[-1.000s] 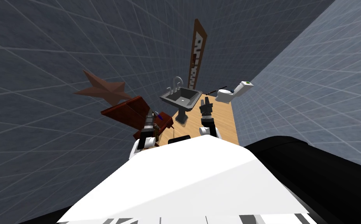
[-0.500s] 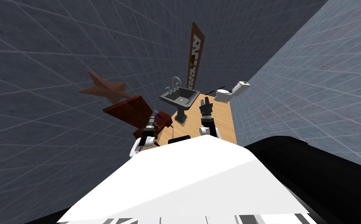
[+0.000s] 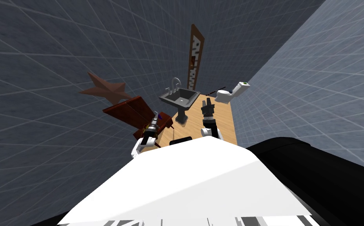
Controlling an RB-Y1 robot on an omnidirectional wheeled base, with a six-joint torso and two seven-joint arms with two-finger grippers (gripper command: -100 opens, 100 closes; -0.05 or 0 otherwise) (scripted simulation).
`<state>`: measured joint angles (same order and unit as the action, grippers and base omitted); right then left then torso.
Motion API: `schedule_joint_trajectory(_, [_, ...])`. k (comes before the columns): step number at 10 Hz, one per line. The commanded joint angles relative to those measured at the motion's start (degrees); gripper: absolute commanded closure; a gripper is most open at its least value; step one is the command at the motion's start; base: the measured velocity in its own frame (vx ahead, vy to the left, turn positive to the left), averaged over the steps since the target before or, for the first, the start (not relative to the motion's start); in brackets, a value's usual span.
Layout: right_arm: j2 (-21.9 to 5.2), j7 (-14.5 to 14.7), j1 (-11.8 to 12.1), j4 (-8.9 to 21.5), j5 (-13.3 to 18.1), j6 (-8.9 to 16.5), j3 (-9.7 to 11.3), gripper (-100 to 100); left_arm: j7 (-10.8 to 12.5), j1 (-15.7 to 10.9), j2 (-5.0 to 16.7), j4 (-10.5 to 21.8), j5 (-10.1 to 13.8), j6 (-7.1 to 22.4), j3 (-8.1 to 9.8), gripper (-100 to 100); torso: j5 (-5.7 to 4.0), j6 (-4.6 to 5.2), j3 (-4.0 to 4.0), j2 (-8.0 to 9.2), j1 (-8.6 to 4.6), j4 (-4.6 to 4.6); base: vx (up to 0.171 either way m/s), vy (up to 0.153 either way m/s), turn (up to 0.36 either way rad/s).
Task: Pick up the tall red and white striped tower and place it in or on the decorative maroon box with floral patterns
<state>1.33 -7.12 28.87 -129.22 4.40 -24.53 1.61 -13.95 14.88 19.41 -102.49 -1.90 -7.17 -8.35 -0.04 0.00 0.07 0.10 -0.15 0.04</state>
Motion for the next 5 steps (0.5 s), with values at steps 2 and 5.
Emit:
schedule_joint_trajectory(2, [0.0,0.0,0.0,0.0,0.0,0.0,0.0,0,-0.43,-1.2,1.3,3.45,0.02,1.04,-0.33,-100,0.0,0.01,0.0,0.0,-0.02,0.0,-0.03,-0.044,-0.025])
schedule_joint_trajectory(5, [0.0,0.0,0.0,0.0,0.0,0.0,0.0,0,-0.91,-3.37,3.65,8.93,0.27,3.45,-0.85,-100,-0.02,0.01,-0.03,-0.04,-0.16,-0.01,-0.021,-0.073,-0.041])
